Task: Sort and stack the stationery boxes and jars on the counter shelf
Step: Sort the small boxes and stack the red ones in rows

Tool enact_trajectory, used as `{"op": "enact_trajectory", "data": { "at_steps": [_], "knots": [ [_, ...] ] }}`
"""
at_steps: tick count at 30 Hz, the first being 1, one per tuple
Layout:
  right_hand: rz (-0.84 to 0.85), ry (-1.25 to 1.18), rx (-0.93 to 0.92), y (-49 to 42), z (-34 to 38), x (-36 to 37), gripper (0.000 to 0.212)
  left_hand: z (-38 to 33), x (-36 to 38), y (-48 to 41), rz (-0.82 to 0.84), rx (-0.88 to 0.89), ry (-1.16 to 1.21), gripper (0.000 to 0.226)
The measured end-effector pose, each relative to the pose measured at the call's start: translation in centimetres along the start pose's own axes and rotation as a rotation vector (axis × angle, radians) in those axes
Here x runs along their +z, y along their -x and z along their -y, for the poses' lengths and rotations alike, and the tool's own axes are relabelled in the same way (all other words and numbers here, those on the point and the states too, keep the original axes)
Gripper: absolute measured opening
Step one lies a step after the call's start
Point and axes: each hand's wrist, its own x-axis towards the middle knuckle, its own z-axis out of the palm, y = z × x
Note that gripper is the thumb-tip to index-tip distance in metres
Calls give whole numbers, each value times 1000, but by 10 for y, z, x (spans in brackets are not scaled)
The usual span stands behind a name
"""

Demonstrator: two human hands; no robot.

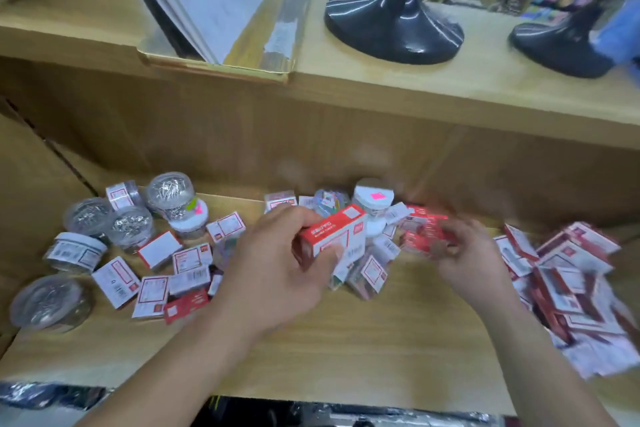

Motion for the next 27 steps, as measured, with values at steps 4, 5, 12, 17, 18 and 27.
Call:
{"op": "enact_trajectory", "data": {
  "at_steps": [4, 5, 12, 17, 18, 27],
  "knots": [
    [173, 63, -65, -7, -19, 4, 61, -2, 37, 25, 65, -58, 78, 21],
    [168, 64, -98, -9, -22, 5, 69, -2, 43, 29, 64, -63, 70, 21],
    [163, 206, -144, -28, -36, 3, 82, -8, 70, 37, 66, -178, 130, 26],
    [278, 257, -227, -34, -34, -5, 70, -21, 86, 41, 62, -237, 142, 21],
    [307, 262, -234, -34, -34, -6, 73, -24, 90, 41, 51, -248, 146, 21],
    [159, 177, -314, -39, -37, -31, 70, -42, 132, 35, -8, -288, 148, 28]
  ]
}}
